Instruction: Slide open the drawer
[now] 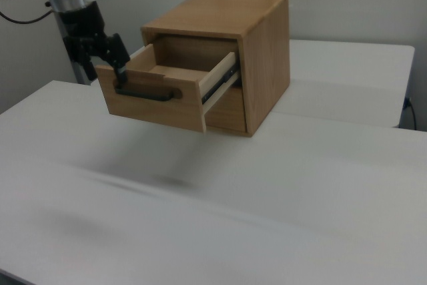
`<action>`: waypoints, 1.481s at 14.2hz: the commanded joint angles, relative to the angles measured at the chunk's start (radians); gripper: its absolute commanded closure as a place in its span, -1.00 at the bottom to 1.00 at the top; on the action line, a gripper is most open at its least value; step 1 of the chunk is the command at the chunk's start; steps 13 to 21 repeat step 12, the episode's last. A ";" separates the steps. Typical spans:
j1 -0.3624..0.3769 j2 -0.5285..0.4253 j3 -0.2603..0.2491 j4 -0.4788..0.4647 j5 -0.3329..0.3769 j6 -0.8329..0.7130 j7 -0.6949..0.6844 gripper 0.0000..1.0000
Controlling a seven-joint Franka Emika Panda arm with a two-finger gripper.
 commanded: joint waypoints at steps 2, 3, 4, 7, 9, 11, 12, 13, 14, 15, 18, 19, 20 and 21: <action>0.002 0.085 -0.037 0.109 -0.002 -0.006 -0.115 -1.00; 0.002 0.085 -0.038 0.110 0.002 -0.021 -0.118 -1.00; 0.003 0.085 -0.038 0.110 0.006 -0.037 -0.117 -1.00; 0.005 0.087 -0.038 0.118 0.050 -0.057 -0.115 -1.00; -0.003 0.087 -0.038 0.118 0.059 -0.055 -0.112 -1.00; -0.004 0.085 -0.038 0.118 0.059 -0.055 -0.109 -1.00; -0.004 0.085 -0.038 0.118 0.059 -0.055 -0.110 -1.00; -0.004 0.085 -0.038 0.118 0.059 -0.055 -0.110 -1.00; -0.004 0.085 -0.038 0.118 0.059 -0.055 -0.110 -1.00; -0.004 0.085 -0.038 0.118 0.059 -0.055 -0.110 -1.00; -0.004 0.085 -0.038 0.118 0.059 -0.055 -0.110 -1.00; -0.004 0.085 -0.038 0.118 0.059 -0.055 -0.110 -1.00; -0.004 0.085 -0.038 0.118 0.059 -0.055 -0.110 -1.00; -0.004 0.085 -0.038 0.118 0.059 -0.055 -0.110 -1.00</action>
